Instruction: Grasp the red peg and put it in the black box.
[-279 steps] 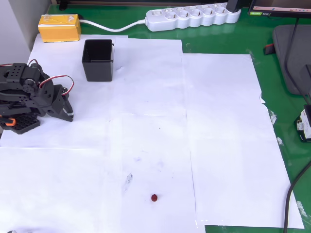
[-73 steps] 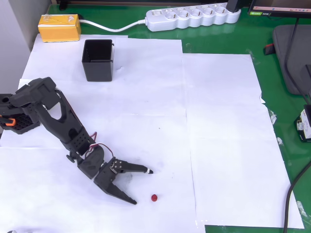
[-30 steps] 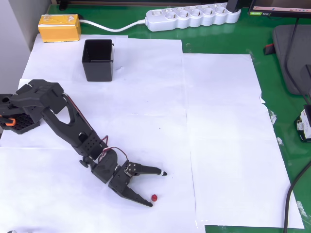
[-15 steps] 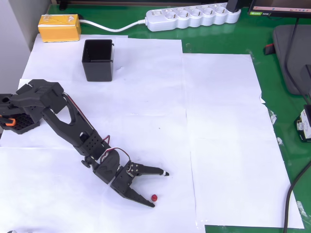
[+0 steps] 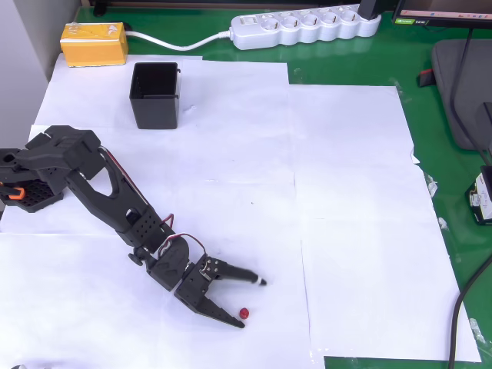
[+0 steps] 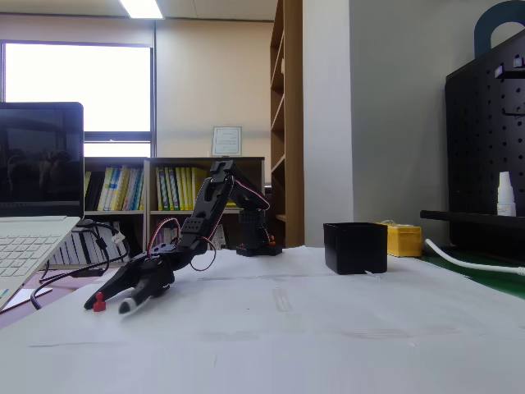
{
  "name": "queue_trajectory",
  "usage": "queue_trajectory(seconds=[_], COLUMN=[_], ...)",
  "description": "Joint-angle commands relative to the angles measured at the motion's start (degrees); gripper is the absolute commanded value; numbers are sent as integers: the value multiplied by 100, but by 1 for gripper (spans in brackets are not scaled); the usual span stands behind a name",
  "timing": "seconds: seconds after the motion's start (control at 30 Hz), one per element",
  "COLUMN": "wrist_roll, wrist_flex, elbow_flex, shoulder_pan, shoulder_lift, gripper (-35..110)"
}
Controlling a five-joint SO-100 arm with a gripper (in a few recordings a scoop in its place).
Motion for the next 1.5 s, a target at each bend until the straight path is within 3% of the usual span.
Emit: queue_trajectory(seconds=[0.0,0.07,0.7,0.83,0.97,1.23,1.47], wrist_roll=[-44,-35,-105,-149,-158,-193,-149], wrist_flex=[-18,-18,-18,-18,-26,-158,-914], elbow_flex=[-9,-26,-26,-26,-114,-501,-1336], shoulder_pan=[26,18,9,0,-9,9,-9], shoulder_lift=[-141,-141,-132,-132,-193,-396,-633], gripper=[5,0,0,23,30,32,32])
